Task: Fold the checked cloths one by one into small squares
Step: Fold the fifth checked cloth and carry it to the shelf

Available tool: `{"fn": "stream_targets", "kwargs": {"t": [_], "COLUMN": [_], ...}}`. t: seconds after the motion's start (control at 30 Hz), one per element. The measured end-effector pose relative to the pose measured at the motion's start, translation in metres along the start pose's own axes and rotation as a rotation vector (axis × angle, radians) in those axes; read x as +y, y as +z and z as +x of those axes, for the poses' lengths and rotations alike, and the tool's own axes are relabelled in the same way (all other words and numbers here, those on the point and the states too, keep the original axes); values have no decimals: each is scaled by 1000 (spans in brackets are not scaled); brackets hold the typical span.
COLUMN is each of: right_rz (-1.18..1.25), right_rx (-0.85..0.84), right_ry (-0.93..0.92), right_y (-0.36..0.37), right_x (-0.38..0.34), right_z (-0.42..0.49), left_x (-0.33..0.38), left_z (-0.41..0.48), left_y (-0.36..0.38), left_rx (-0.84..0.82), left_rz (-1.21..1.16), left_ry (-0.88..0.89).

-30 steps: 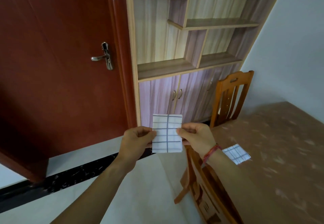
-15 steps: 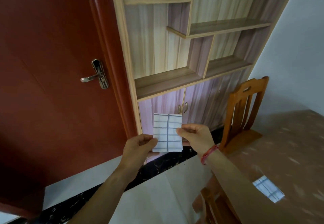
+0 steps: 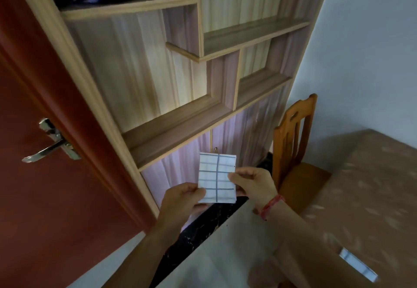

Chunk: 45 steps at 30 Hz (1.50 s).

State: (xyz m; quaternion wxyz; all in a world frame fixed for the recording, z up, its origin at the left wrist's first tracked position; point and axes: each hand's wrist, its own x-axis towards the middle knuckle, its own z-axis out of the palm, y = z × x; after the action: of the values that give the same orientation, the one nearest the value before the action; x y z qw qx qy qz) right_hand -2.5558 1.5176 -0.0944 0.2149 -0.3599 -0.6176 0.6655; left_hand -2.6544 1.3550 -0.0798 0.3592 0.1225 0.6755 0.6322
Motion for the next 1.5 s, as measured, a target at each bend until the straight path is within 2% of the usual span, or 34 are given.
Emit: {"fn": "stream_targets", "kwargs": {"t": [0.3,0.43,0.57,0.77,0.9,1.0,1.23,1.4,1.5], "right_rz": [32,56,120,246,297,326,399,289,167], "right_rx": [297,436,576,797,917,960,975,1070,1092], "right_ry": [-3,37,30,14,14,14,7,49,106], "right_y": [-13,-21,-40,-80,-114,-146,-226,-278,-302], "right_x": [-20,-20,-23,-24,-17,-14,-18,-16,-13], "right_z": [53,64,65,51,41,34,21,7,1], "left_x": [27,35,38,26,27,28,31,29,23], "left_z": [112,147,163,167,164,164,167,173,175], "left_y": [21,42,73,137,182,218,299,349,378], "left_rx": [-364,-468,-593,-775,-867,-912,-1039,-1142,-1128], "left_rz": [-21,-34,-53,-55,-57,0,293,464,484], "left_ry": [-35,-67,-97,-238,-253,-231,-11,76,81]}}
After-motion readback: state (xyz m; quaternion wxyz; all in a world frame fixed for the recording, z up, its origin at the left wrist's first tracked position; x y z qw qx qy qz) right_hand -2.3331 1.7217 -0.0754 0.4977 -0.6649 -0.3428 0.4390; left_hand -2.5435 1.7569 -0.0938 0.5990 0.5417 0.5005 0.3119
